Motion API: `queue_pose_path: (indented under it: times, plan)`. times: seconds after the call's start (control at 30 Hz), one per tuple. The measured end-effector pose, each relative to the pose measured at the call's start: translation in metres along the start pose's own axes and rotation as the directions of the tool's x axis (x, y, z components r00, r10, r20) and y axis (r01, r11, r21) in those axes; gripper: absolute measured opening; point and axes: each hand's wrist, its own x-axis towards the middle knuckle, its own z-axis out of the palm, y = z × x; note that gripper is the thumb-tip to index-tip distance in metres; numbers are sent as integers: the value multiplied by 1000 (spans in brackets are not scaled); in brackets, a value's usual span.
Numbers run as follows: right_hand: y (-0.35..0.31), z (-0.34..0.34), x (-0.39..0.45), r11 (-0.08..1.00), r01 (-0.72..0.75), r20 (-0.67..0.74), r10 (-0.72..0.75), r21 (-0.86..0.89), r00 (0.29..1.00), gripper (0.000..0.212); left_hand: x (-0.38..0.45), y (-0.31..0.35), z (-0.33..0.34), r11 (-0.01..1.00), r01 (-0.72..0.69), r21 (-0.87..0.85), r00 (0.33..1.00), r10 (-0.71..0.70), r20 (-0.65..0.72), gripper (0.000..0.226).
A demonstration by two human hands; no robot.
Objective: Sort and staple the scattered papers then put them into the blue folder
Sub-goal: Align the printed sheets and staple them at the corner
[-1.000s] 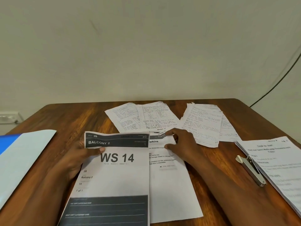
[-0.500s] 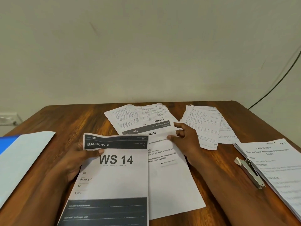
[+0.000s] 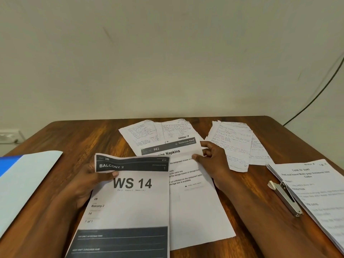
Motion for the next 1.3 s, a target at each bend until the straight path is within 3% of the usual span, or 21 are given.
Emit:
queue_pose_path:
  times: [0.07,0.17,0.23,0.43,0.57,0.73,0.8,0.9,1.03,1.13,1.3]
  plan:
    - [0,1,1,1000,0,-19,-1,-13,1000,36,-2,1,2,1000,-6,2,1000,6,-5,71]
    - [-1,2,2,1000,0,-53,0,10,999,24,-5,3,8,999,-32,12,999,32,-13,103]
    - [-5,2,0,998,15,-82,-10,54,997,22,-7,5,13,999,-50,-2,999,50,-4,110]
    - [-16,3,-4,974,65,-151,-32,217,988,18,-5,3,29,989,-133,-69,991,135,25,76]
    - [-20,9,-9,959,72,-148,-32,274,988,22,-9,5,47,981,-176,-81,983,180,46,77]
    - [-20,18,-17,948,46,-86,-19,314,996,22,-7,4,60,979,-188,-75,982,189,12,105]
    - [-18,25,-20,949,20,-63,0,315,998,22,-4,2,63,975,-200,-100,979,203,22,96]
    - [-17,33,-26,951,-20,-44,36,308,998,18,2,-2,66,967,-209,-146,977,212,5,63]
    - [-23,34,-35,929,-59,26,53,367,998,23,4,-5,67,961,-246,-125,969,247,-10,67]
    - [-26,35,-38,934,-60,35,51,353,998,23,3,-6,67,955,-276,-104,960,271,-64,42]
    - [-28,37,-42,932,-68,20,66,355,998,11,4,-9,73,948,-300,-109,948,283,-144,28]
